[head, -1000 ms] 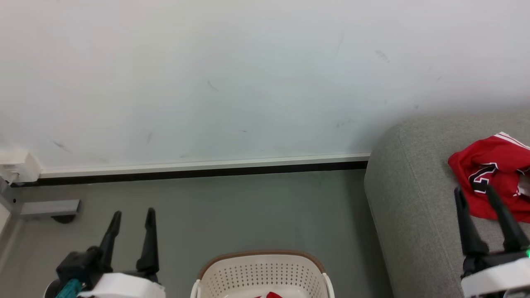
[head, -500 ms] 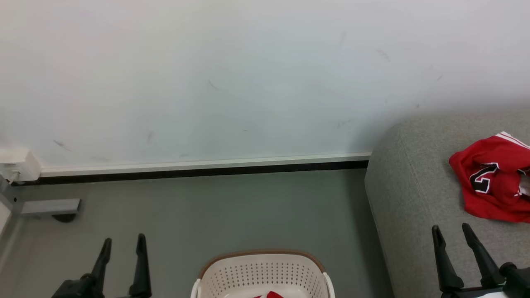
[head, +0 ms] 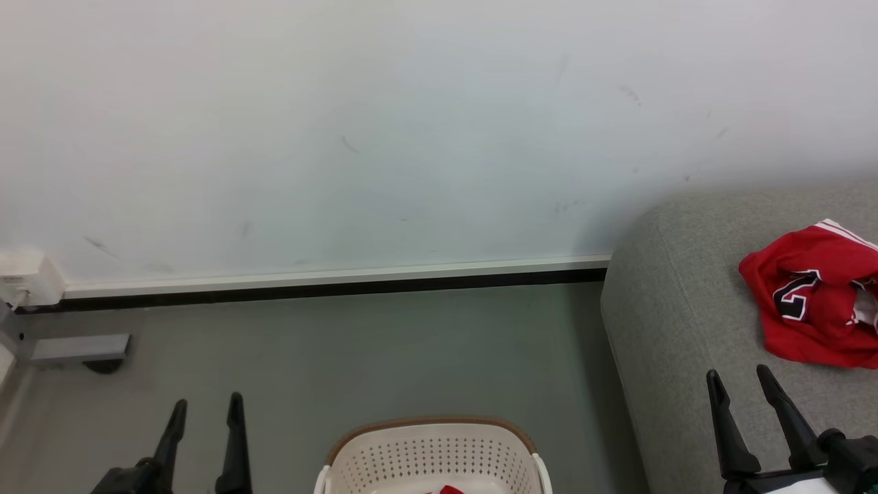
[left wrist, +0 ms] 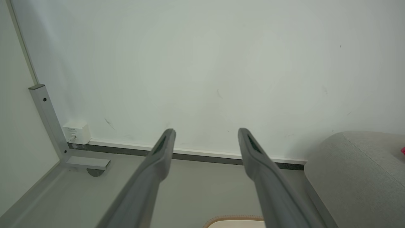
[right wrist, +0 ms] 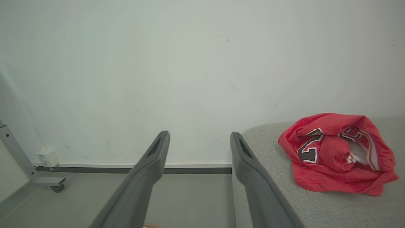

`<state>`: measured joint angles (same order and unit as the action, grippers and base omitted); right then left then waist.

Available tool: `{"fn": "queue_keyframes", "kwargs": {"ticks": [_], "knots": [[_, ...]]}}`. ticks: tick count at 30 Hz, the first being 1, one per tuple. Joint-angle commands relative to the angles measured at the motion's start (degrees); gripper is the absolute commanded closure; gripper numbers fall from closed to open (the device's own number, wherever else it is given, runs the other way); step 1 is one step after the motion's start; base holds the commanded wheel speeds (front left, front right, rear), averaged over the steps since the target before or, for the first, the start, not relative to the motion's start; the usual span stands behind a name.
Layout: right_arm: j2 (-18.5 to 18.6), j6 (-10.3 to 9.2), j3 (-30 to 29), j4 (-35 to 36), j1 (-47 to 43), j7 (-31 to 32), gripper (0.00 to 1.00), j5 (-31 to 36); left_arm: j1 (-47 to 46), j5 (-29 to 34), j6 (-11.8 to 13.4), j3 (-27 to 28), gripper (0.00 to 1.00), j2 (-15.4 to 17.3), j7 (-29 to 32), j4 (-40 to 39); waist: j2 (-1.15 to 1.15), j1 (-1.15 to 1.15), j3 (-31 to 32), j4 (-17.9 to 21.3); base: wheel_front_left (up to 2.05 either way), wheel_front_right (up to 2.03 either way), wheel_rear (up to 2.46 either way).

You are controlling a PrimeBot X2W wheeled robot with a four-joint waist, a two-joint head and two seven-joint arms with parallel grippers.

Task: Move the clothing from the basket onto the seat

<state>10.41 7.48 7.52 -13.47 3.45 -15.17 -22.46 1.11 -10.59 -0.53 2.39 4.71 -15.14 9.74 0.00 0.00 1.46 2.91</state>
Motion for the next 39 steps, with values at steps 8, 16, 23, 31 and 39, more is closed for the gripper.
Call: {"fn": "queue_keyframes", "kwargs": {"ticks": [8, 16, 23, 31, 39], "knots": [[0.72, 0.04, 0.24, 0.14, 1.30, 0.02, 0.00, 0.11, -1.00, 1.78, -1.60, 1.13, 0.00, -0.72, -0.04, 0.86, 0.00, 0.00, -0.78, 1.13, 0.00, 0.00, 0.00], [2.52, 0.04, 0.56, 1.70, 3.71, 0.03, 0.00, -0.46, -4.32, 1.22, -3.67, -0.59, 0.00, -1.22, -0.04, 2.49, 0.00, 0.00, -4.56, 3.19, 0.00, 0.00, 0.00], [2.87, 0.04, -1.17, 4.71, 8.09, 0.03, 0.00, -0.55, -10.95, 2.24, -4.86, -3.04, 0.00, -1.33, -0.04, 6.04, 0.00, 0.00, -11.72, 5.39, 0.00, 0.00, 0.00], [1.00, 0.04, -2.74, 7.93, 13.19, 0.02, 0.00, 0.06, -18.74, 2.47, -6.02, -5.18, 0.00, -0.10, -0.04, 14.08, 0.00, 0.00, -19.66, 7.94, 0.00, 0.00, 0.00], [0.12, 0.04, -3.98, 10.95, 17.35, 0.03, 0.00, 0.43, -26.80, 2.45, -6.81, -9.91, 0.00, 1.71, -0.04, 25.53, 0.00, 0.00, -26.75, 9.96, 0.00, 0.00, 0.00]]}}
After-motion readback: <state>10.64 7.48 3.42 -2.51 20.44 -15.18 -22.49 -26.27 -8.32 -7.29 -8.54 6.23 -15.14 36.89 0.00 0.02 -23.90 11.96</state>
